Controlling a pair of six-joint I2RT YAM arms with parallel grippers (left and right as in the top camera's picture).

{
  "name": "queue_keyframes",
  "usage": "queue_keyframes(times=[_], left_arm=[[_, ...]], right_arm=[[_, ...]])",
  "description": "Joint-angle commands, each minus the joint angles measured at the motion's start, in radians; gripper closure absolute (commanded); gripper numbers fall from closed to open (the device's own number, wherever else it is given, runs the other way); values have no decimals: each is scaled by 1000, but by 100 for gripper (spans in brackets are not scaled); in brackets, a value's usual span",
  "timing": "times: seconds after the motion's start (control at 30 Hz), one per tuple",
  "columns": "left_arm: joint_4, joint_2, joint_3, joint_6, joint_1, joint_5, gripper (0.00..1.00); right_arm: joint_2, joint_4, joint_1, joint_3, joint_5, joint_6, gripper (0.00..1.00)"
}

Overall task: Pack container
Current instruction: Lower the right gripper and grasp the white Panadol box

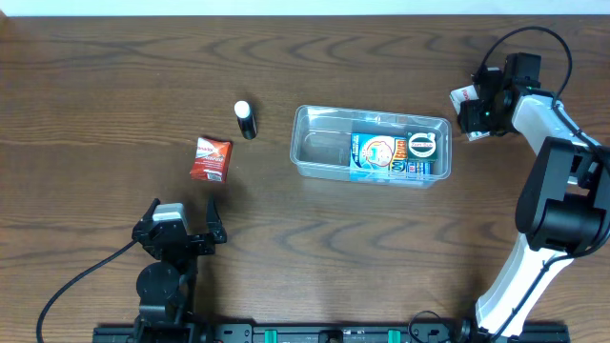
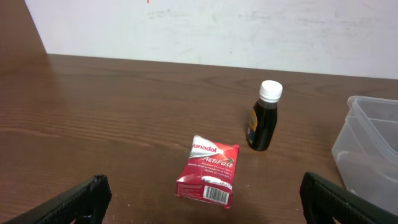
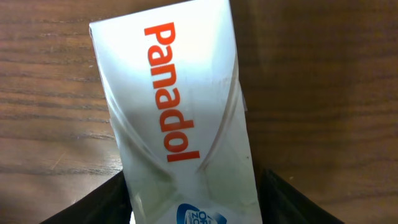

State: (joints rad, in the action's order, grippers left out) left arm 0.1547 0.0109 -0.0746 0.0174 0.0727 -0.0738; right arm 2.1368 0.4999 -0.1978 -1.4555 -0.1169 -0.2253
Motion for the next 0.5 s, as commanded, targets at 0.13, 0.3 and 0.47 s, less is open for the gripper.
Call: queue_keyframes(times=[0.13, 0.3, 0.47], left_arm=[[24, -4, 6, -17, -6, 14, 2], [24, -4, 6, -18, -6, 14, 2], [24, -4, 6, -17, -6, 14, 2]], right_arm=[[5, -13, 3, -1, 5, -1, 28], [8, -29, 3, -1, 4, -48, 28], [15, -48, 3, 0, -12, -91, 28]])
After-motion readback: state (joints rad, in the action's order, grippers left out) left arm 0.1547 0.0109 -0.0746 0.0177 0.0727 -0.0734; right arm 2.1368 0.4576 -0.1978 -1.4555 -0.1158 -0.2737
